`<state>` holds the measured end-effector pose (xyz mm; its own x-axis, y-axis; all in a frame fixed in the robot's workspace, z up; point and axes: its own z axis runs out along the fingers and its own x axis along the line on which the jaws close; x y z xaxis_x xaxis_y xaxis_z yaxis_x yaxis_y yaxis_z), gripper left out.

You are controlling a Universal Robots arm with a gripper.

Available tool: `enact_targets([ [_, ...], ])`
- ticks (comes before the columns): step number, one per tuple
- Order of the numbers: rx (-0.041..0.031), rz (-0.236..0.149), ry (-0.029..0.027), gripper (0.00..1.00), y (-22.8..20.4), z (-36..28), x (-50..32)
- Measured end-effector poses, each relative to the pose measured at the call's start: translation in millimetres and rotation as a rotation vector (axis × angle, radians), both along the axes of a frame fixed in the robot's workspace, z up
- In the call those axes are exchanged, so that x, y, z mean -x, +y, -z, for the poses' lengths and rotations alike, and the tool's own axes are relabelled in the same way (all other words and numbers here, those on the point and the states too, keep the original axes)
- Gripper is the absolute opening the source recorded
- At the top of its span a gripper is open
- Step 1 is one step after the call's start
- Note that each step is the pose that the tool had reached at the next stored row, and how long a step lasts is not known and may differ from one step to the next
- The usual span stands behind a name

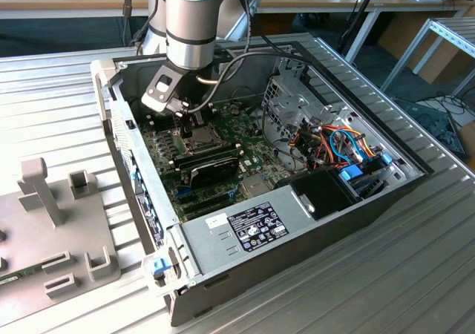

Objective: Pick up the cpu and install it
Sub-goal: 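Close the cpu cover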

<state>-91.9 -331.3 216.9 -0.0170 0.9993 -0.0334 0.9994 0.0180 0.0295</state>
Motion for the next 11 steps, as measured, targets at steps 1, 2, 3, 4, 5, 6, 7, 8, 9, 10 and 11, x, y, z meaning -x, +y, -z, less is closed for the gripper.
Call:
enact_targets([
  [1,-0.0003,0.0,-0.0002,0.11,0.1,0.5,0.0],
  [2,-0.0003,0.0,-0.0003,0.11,0.1,1.0,-0.1],
  [3,-0.0001,0.0,-0.0001,0.11,0.0,1.6,0.0],
  [4,0.0,0.0,-0.0001,0.11,0.0,2.3,0.0],
  [5,-0.0001,0.0,-0.0001,0.11,0.0,3.1,0.0],
  [6,-0.0001,0.0,-0.0001,0.11,0.0,3.7,0.1],
  [7,-0.0001,0.0,0.0,0.11,0.0,4.2,0.4],
  [8,-0.0001,0.0,0.0,0.11,0.0,4.7,0.7],
  [9,-0.0001,0.0,-0.0001,0.11,0.0,5.5,0.9],
  [10,-0.0001,0.0,-0.0001,0.11,0.0,5.9,1.0],
  [11,0.0,0.0,0.0,0.11,0.0,6.7,1.1],
])
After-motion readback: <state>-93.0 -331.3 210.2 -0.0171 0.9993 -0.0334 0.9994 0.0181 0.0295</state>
